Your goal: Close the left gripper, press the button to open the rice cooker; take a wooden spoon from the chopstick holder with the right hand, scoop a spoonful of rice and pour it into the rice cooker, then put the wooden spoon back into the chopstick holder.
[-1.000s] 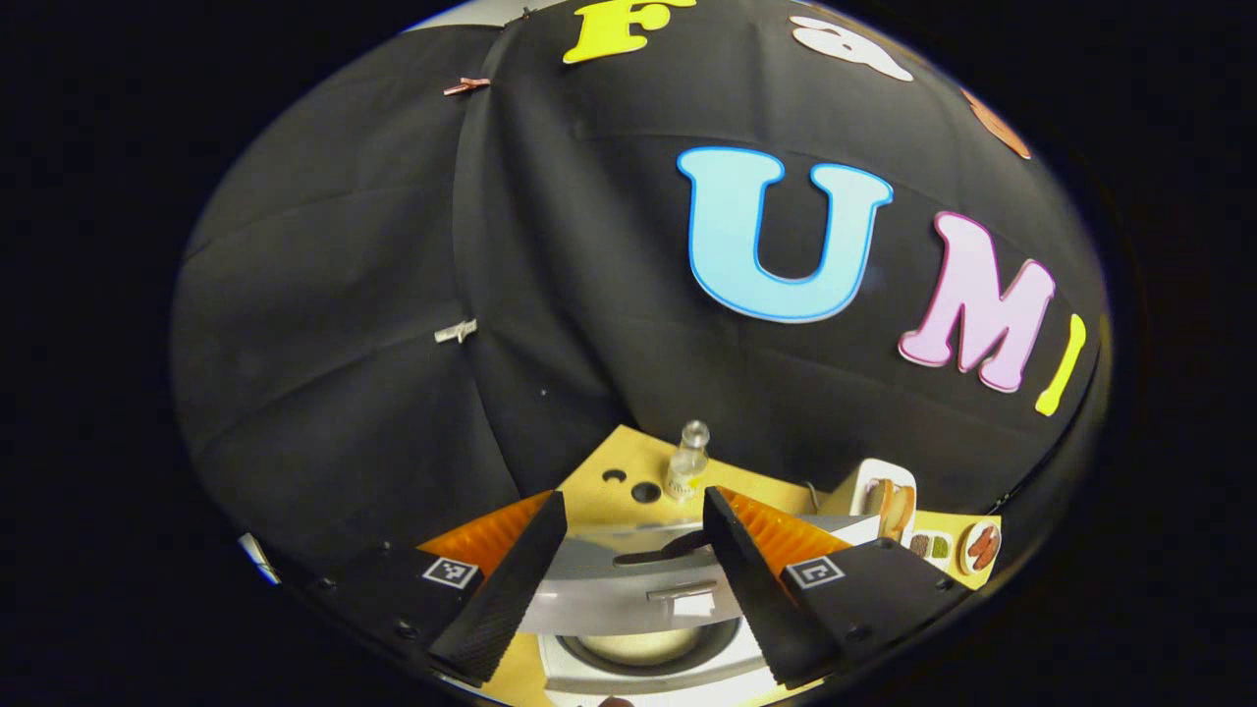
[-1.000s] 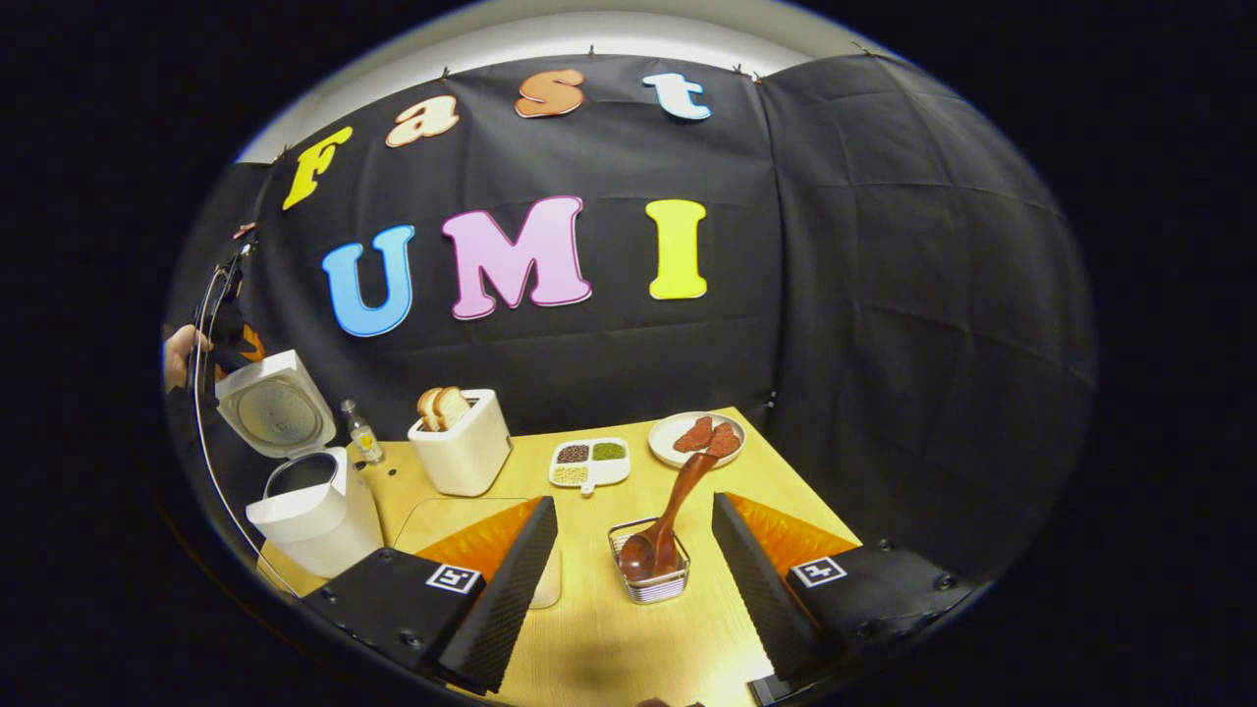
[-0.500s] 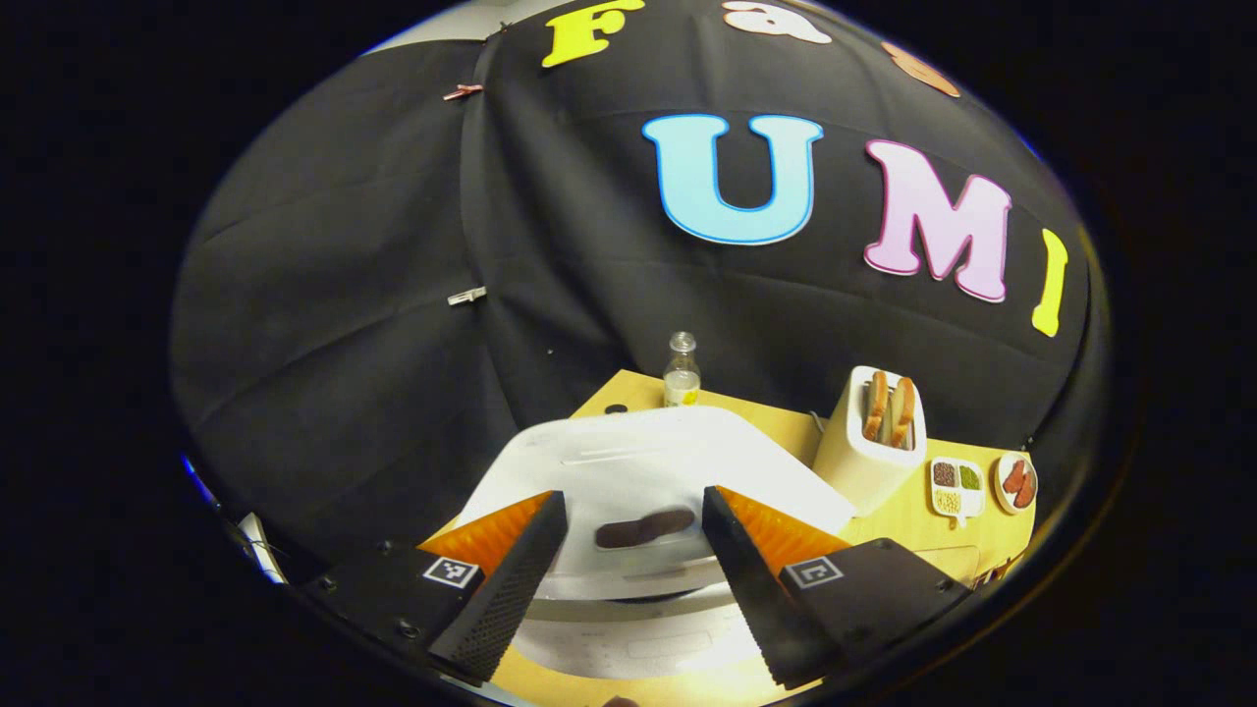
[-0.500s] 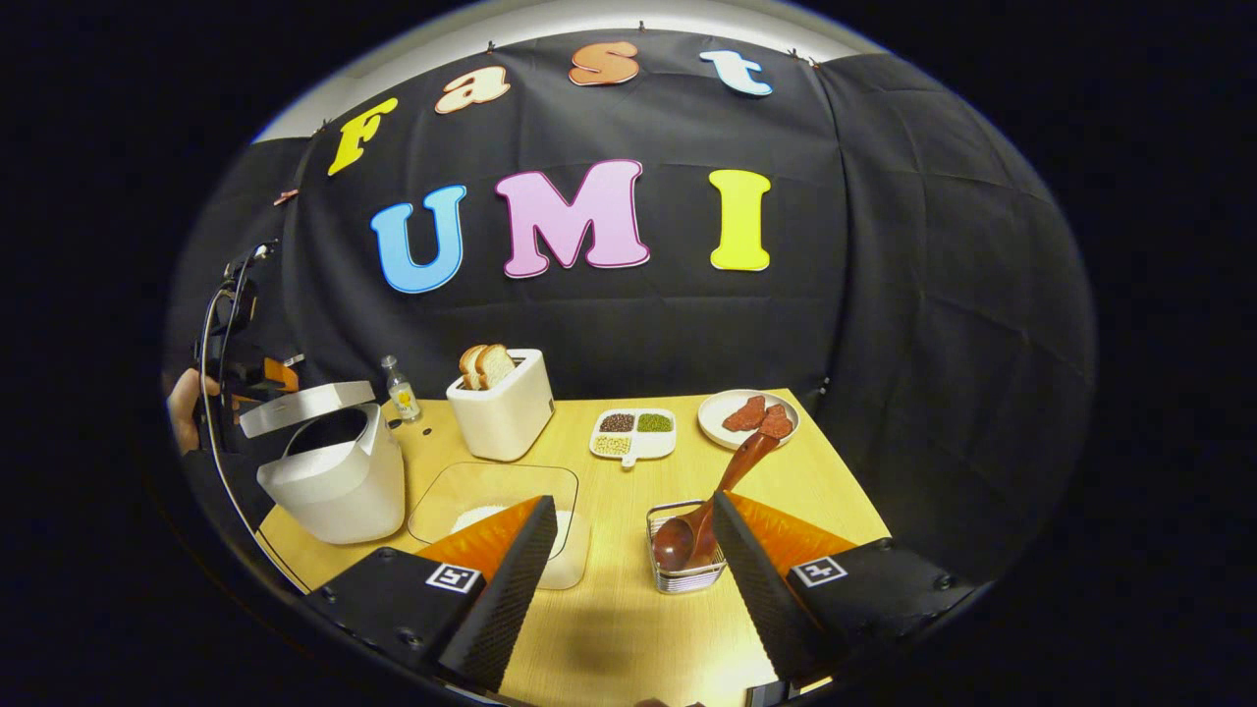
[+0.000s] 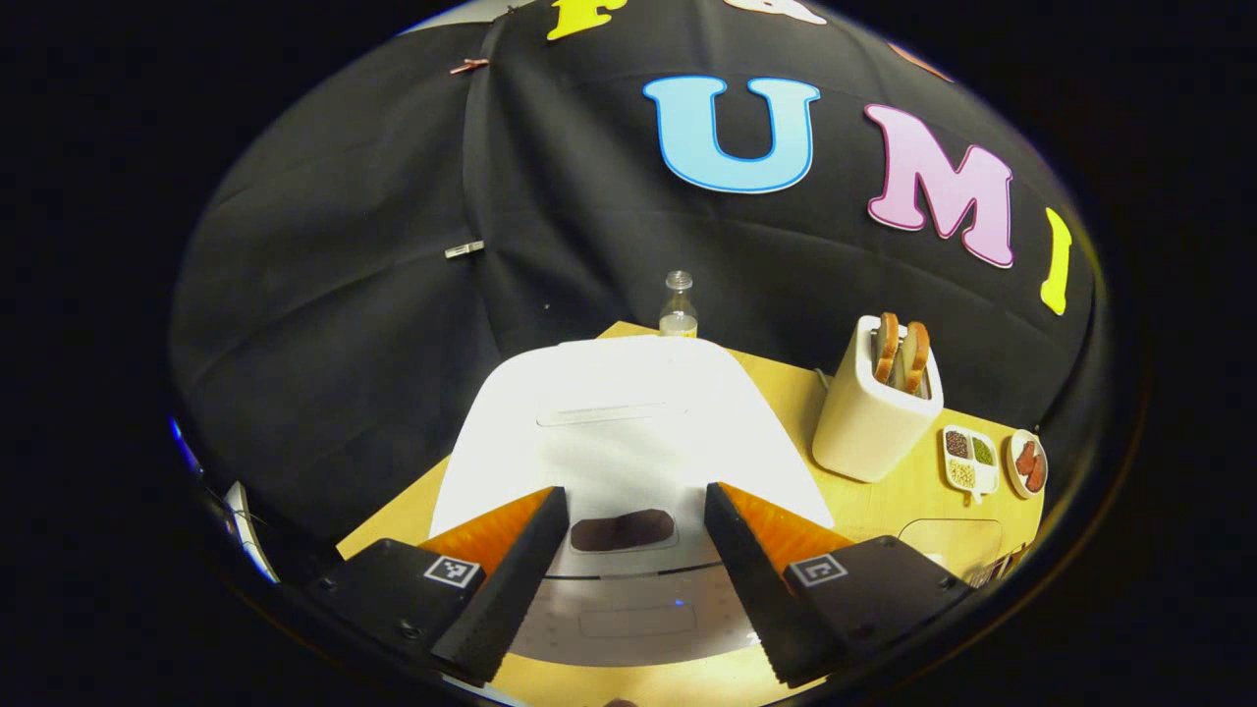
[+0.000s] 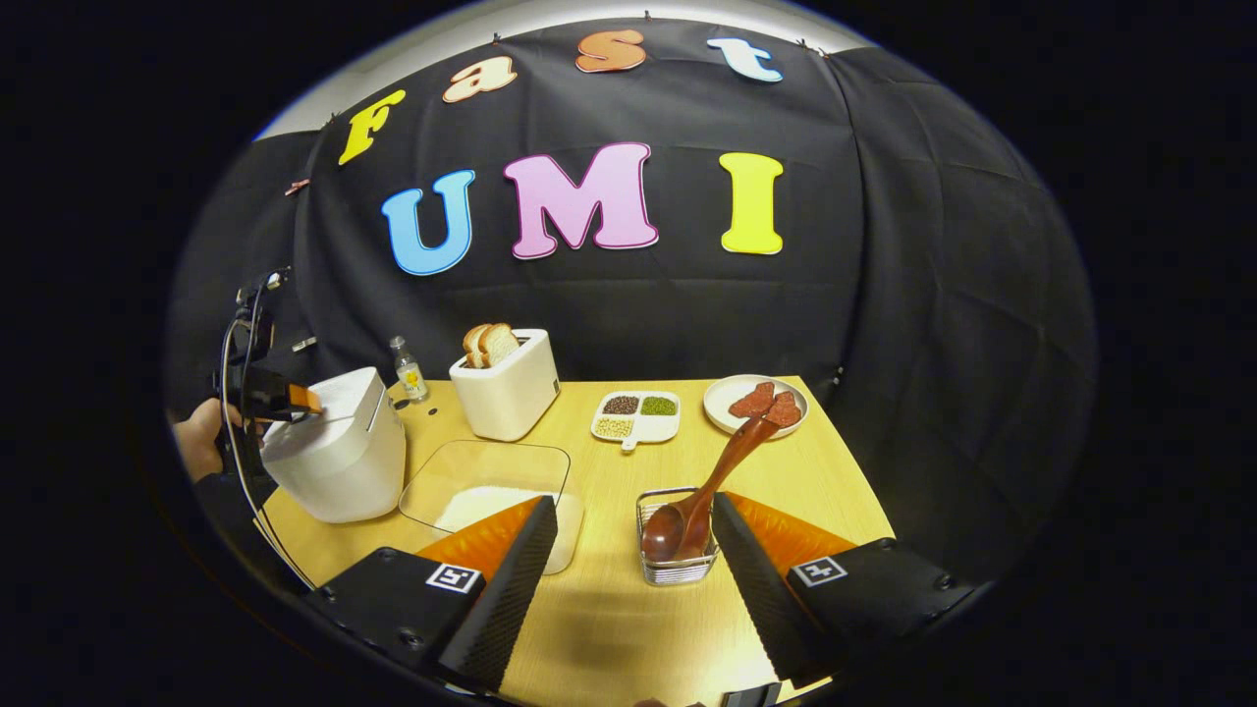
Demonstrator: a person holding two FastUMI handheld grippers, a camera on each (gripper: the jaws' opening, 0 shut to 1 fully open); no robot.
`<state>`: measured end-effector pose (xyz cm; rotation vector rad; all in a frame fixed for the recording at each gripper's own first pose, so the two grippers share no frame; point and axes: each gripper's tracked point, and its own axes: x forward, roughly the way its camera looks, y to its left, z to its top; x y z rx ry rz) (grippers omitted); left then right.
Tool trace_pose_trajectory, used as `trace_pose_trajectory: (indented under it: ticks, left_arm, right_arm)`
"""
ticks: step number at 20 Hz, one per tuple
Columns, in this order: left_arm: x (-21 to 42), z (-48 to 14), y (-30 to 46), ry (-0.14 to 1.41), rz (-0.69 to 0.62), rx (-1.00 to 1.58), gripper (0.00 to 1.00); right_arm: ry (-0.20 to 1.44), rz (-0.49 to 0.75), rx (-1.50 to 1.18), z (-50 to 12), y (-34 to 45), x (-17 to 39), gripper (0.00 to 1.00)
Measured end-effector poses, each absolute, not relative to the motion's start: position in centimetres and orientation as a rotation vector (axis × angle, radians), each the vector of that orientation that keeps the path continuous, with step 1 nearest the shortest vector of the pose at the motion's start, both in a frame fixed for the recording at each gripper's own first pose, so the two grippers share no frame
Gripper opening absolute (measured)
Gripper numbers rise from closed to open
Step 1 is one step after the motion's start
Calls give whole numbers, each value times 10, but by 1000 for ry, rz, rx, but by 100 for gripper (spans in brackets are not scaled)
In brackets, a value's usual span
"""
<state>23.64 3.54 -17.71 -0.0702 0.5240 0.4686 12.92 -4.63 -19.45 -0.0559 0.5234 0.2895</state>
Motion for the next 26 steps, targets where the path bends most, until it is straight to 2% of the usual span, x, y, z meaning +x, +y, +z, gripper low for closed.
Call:
trace_pose_trajectory:
  ticks: [6, 11, 18, 26]
  left_arm:
    - [240, -181, 33, 508, 497, -105, 100]
    - [231, -179, 26, 524, 420, -63, 100]
    - [161, -89, 14, 267, 337, -85, 96]
    - [50, -16, -32, 67, 144, 5, 95]
  right_arm:
    - [534, 300, -80, -204, -72, 134, 99]
    - [501, 284, -69, -191, -74, 125, 99]
    - [397, 225, -89, -137, -60, 103, 99]
    - [200, 158, -51, -41, -35, 56, 98]
